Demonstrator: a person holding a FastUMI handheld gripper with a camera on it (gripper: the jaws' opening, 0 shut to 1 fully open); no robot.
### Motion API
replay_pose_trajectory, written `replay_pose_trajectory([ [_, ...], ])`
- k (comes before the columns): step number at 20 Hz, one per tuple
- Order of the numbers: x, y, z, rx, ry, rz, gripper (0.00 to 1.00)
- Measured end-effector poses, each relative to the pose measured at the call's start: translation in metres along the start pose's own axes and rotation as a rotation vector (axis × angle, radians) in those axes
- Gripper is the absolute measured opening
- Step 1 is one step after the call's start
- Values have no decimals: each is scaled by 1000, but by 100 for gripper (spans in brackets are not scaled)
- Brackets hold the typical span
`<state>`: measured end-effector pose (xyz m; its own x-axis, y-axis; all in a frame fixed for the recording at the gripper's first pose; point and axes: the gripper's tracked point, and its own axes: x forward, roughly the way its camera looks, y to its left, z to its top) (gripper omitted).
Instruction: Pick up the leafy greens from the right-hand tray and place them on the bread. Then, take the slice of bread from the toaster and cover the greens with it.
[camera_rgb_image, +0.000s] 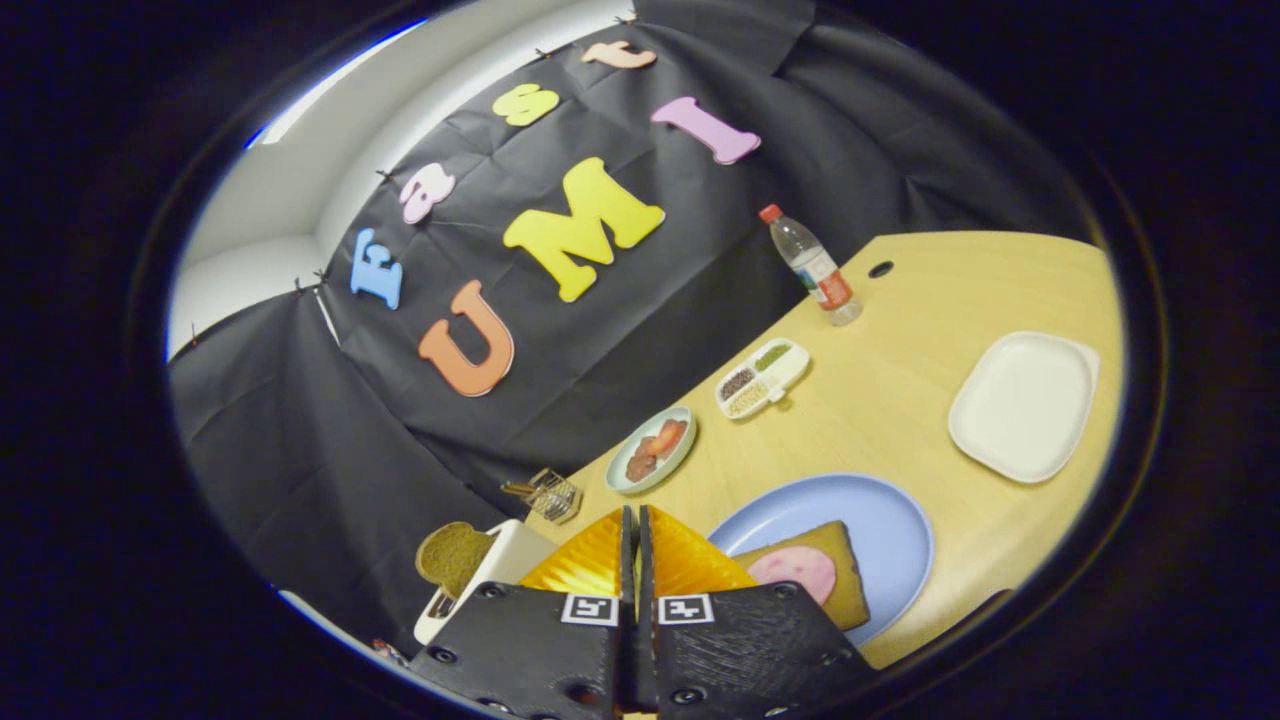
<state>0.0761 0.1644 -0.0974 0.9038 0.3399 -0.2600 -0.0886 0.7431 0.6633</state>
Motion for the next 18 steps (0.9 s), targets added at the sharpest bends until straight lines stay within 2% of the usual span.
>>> replay_pose_trajectory([
  [7,-7,-54,13,-37,-40,-106,0],
  [13,-10,-90,-3,-124,15,-174,0],
  [15,-13,-97,-3,-179,19,-196,5],
  [16,-15,-98,-2,-196,16,-199,14],
  [18,-18,-99,1,-223,3,-208,22],
])
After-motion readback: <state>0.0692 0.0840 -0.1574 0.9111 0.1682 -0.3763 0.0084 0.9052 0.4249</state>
